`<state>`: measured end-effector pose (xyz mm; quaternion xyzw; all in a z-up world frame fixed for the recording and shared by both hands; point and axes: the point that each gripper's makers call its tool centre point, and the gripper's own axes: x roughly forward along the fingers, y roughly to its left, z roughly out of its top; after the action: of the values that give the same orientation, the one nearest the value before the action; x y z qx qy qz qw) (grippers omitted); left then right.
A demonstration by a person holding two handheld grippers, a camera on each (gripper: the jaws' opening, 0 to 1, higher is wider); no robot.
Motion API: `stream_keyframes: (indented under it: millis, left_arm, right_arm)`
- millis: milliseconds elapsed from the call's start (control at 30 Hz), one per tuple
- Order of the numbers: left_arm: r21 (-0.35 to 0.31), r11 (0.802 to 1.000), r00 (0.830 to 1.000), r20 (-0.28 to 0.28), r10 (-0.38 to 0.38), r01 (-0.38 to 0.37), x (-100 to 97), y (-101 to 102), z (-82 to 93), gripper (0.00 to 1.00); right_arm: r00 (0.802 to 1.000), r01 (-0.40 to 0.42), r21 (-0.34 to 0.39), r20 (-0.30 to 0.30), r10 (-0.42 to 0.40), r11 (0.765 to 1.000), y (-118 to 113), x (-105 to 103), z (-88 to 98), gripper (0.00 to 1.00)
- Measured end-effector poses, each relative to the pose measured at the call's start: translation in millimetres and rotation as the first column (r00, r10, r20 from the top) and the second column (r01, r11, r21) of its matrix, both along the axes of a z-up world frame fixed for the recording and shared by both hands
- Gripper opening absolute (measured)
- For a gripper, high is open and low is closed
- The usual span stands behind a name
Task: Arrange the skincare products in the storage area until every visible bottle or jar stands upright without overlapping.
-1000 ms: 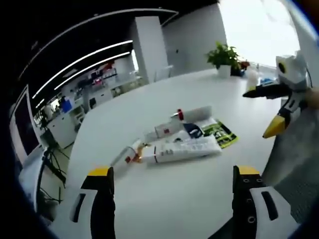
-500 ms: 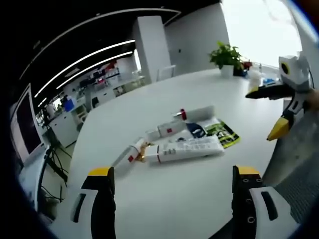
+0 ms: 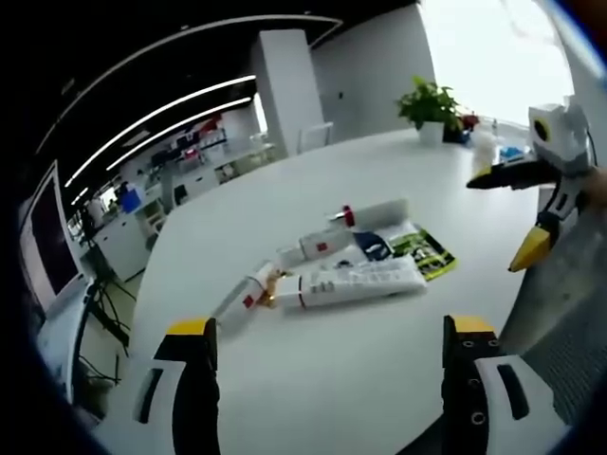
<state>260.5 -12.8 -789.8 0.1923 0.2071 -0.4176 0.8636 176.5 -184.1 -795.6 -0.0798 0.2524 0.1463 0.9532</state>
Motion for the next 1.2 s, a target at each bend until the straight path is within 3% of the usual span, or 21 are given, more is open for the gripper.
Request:
stream_keyframes:
  millis: [367,867,1067,1200]
  left_arm:
    - [0.019,1.000,1.000,-0.002,0.002,-0.002,0.8,2,-3.0,0.97]
    - [0.075,0.996,0.999,-0.024,-0.038,0.040,-5.7,-2,-11.1,0.94]
    - [0.128,0.985,0.994,-0.006,-0.112,0.112,-3.4,-10,-5.7,0.90]
    - [0.210,0.959,0.981,0.011,-0.195,0.188,1.7,-16,-5.1,0.85]
  right_arm:
    - [1.000,-0.019,0.022,0.004,0.019,1.000,5,0,0.9,1.00]
    - [0.999,0.023,0.037,0.033,-0.024,0.999,-3,1,8.7,1.00]
    - [0.999,0.021,0.040,0.031,-0.023,0.999,-2,1,9.0,1.00]
    - [0.999,0.024,0.048,0.037,-0.026,0.999,-4,2,10.4,1.00]
